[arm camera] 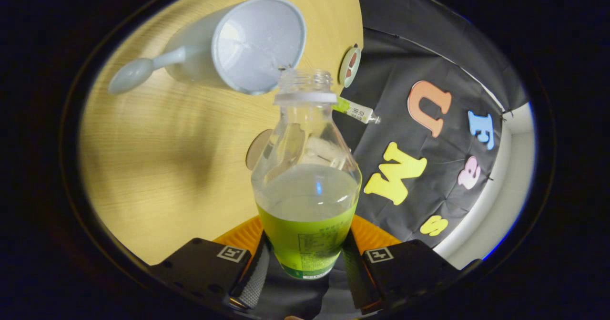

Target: Take the bottle from table, then pour the juice into the cup, finally place the bottle on the coaster

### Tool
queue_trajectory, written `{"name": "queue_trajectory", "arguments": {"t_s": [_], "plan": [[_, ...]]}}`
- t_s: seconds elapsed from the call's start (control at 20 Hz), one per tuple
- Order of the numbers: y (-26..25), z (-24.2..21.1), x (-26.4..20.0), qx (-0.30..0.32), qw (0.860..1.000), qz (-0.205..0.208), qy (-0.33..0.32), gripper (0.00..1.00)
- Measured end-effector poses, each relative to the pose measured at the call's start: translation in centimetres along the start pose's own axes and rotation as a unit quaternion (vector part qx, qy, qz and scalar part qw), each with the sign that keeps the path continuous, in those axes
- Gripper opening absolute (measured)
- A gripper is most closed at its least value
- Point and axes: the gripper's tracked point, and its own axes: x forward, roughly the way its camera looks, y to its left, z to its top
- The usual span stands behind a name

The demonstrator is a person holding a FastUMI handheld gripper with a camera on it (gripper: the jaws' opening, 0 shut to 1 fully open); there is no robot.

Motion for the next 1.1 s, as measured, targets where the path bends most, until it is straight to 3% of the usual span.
{"name": "queue_trajectory", "arguments": {"t_s": [1.1], "plan": [[-2.7, -0.6, -1.9, -0.051, 0.997, -0.053, 0.021, 0.76]]}}
